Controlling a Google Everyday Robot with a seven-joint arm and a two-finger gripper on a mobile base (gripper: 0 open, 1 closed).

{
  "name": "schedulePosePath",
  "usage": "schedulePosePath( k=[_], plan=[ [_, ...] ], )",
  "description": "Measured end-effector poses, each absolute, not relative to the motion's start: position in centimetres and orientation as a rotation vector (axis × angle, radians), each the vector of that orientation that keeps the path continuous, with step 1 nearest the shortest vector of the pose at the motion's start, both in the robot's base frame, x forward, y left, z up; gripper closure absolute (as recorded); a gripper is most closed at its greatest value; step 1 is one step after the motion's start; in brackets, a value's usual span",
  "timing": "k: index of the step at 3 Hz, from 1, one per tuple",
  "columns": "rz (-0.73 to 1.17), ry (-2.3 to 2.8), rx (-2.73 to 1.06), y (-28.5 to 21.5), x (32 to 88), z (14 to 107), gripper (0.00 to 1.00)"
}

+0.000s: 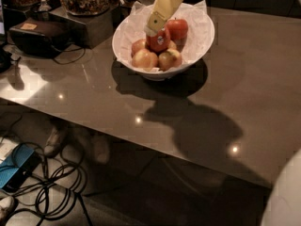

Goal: Pick apple from white bowl

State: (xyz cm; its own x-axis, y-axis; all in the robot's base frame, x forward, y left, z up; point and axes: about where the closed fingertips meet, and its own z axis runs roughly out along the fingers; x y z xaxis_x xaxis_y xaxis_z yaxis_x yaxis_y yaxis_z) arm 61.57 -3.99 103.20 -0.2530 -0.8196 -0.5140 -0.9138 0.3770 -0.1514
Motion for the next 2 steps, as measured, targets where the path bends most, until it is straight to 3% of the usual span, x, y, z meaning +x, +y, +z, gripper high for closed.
schedulePosePath(
  k=[1, 2],
  plan=[
    [0.249, 2.174, -1.459, -3.61, 62.97, 101.97, 0.25],
    [0.254, 2.200, -1.443, -3.35, 63.77, 101.31, 0.26]
  ],
)
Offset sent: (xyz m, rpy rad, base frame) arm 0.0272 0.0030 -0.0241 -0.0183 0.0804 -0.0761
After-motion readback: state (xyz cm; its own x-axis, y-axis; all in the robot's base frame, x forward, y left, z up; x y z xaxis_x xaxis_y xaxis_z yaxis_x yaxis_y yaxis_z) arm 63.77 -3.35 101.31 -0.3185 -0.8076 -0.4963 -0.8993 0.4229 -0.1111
